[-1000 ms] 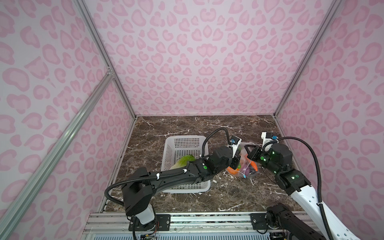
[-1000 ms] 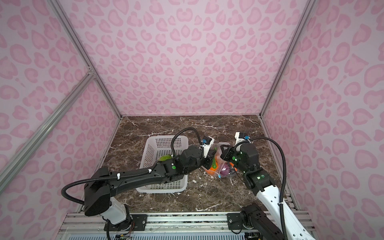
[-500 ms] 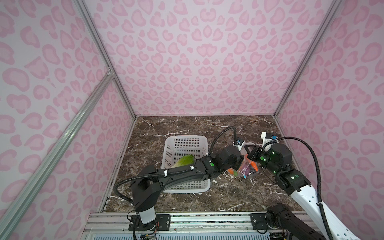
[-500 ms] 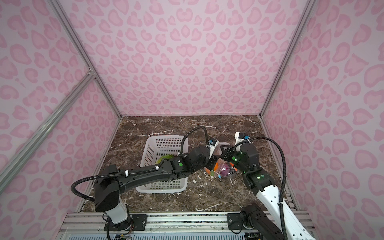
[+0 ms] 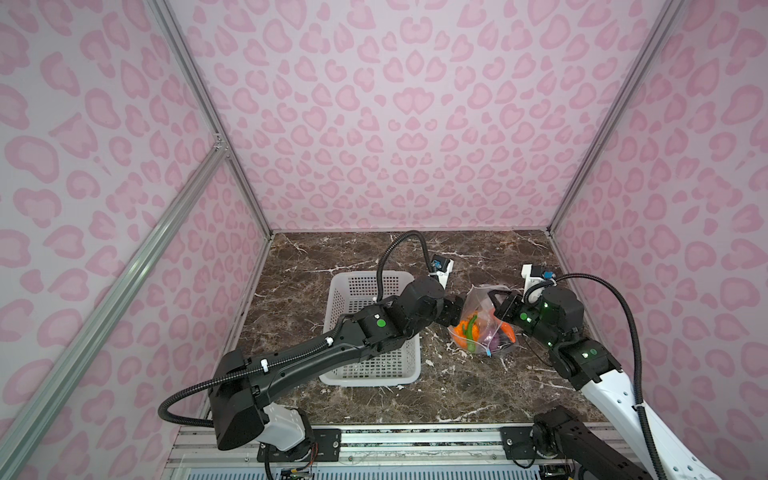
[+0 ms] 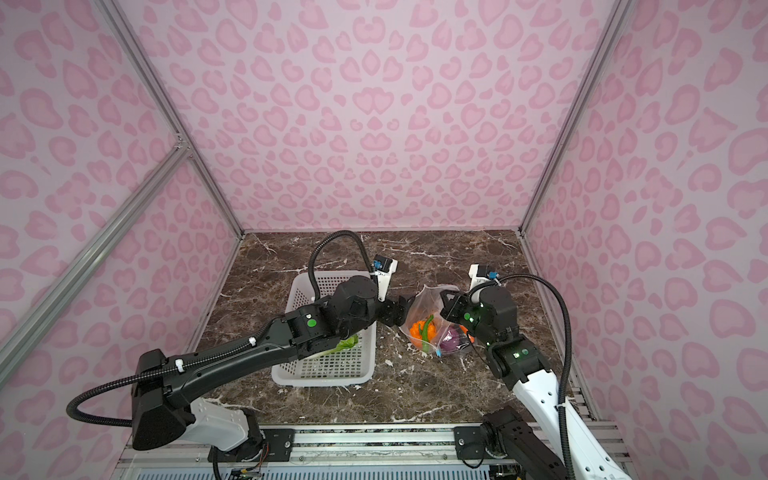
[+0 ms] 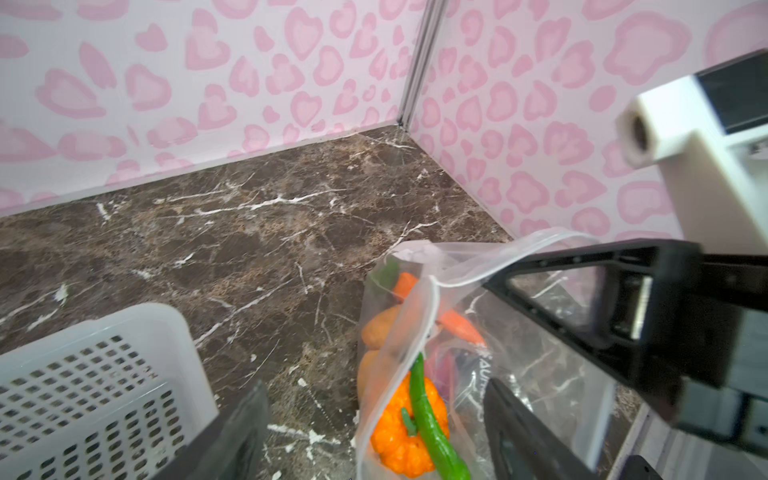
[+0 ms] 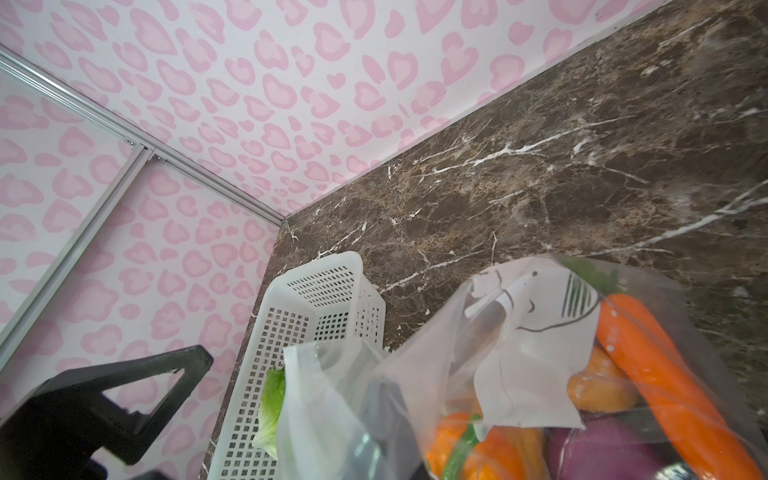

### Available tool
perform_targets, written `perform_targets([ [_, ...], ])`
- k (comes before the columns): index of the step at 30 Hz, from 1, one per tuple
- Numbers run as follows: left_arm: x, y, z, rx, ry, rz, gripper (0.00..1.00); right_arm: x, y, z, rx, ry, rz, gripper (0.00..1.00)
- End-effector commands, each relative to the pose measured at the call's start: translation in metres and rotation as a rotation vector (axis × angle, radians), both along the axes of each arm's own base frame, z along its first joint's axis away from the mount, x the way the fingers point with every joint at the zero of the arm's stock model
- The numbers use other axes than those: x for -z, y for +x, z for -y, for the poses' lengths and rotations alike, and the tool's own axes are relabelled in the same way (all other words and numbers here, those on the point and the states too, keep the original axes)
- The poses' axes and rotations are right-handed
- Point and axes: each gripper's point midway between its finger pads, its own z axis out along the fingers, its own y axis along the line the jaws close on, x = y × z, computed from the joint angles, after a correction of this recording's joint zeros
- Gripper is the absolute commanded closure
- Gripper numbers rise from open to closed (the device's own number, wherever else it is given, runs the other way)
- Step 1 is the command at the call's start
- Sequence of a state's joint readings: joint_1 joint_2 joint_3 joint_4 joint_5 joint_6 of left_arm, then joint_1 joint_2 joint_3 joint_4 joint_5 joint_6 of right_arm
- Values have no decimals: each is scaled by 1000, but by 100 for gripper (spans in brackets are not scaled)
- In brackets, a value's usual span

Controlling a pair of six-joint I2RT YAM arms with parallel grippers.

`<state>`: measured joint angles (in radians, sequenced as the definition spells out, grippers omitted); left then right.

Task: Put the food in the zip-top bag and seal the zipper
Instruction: 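Lower the green chili into the bag opening and open the left gripper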

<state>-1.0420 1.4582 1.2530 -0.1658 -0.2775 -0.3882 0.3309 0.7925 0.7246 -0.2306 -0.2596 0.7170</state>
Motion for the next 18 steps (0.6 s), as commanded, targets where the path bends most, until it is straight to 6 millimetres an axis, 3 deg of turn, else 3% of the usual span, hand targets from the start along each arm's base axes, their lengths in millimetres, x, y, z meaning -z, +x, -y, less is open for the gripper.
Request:
perform_targets([
  [1,14,-2,-2,20,-28,-79,19,-4,1,-1,-10,-3,19,100],
  [11,59,-6,31,143,29,-199,26,1,0,-1,-13,-14,5,100],
  [14,71,-3,32,129,62,-220,34,1,-1,1,-6,-28,3,100],
  [18,88,5,21,69,118,-247,54,4,-4,4,-4,-49,-10,100],
])
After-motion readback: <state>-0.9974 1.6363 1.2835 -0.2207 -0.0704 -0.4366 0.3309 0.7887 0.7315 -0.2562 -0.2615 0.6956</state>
